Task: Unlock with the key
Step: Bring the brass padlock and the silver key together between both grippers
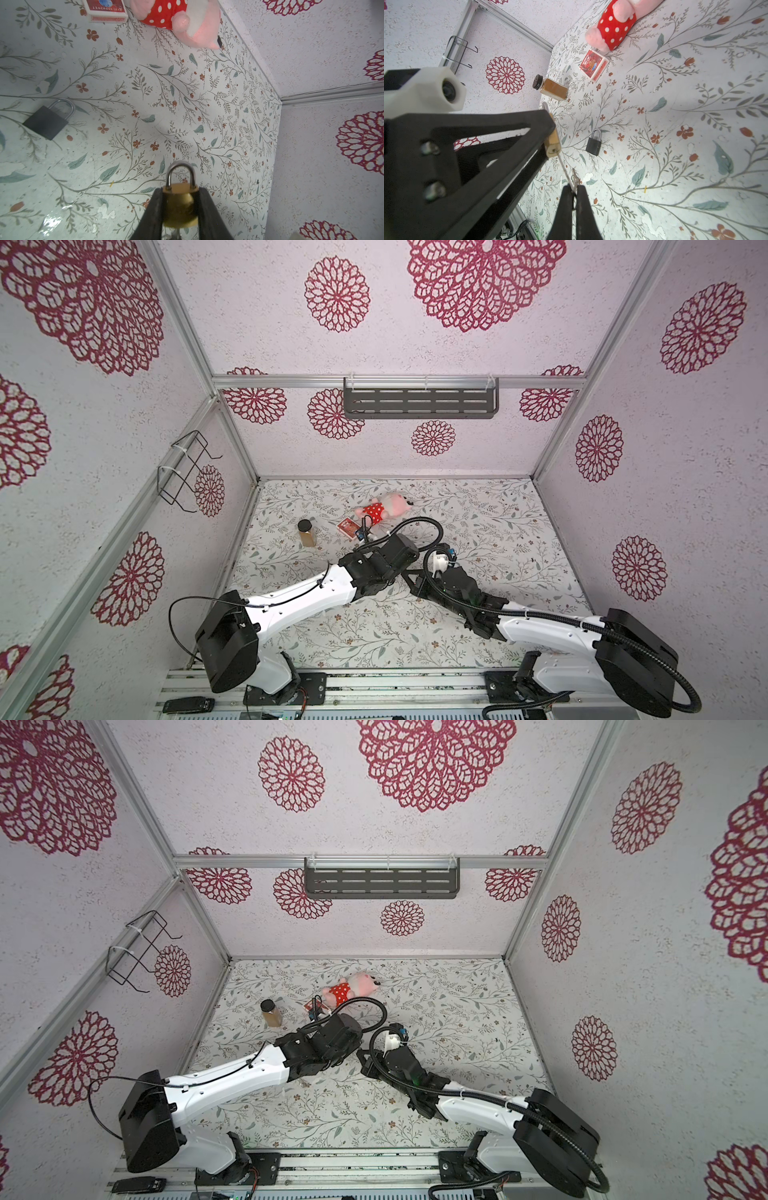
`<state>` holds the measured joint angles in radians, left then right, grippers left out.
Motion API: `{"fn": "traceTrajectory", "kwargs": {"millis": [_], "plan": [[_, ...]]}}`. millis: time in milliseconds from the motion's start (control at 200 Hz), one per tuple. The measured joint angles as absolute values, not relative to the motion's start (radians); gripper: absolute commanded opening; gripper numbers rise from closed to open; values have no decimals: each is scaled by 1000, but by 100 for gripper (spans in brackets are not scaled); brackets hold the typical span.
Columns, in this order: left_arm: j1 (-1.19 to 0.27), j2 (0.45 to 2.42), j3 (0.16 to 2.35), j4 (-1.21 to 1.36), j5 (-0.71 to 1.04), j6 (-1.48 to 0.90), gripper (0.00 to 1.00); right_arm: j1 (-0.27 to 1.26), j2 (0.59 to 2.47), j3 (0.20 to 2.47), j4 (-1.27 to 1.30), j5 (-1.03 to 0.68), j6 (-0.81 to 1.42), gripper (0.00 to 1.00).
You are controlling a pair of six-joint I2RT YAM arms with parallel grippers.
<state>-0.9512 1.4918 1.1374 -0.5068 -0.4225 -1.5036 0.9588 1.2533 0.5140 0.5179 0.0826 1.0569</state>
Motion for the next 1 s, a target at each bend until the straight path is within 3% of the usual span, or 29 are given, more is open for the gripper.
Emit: {"fn": "traceTrajectory", "kwargs": {"millis": [996], "plan": [[-976, 1519, 1171, -531, -479, -1494, 0, 916, 1269, 533, 543, 29, 1068, 0]]}}
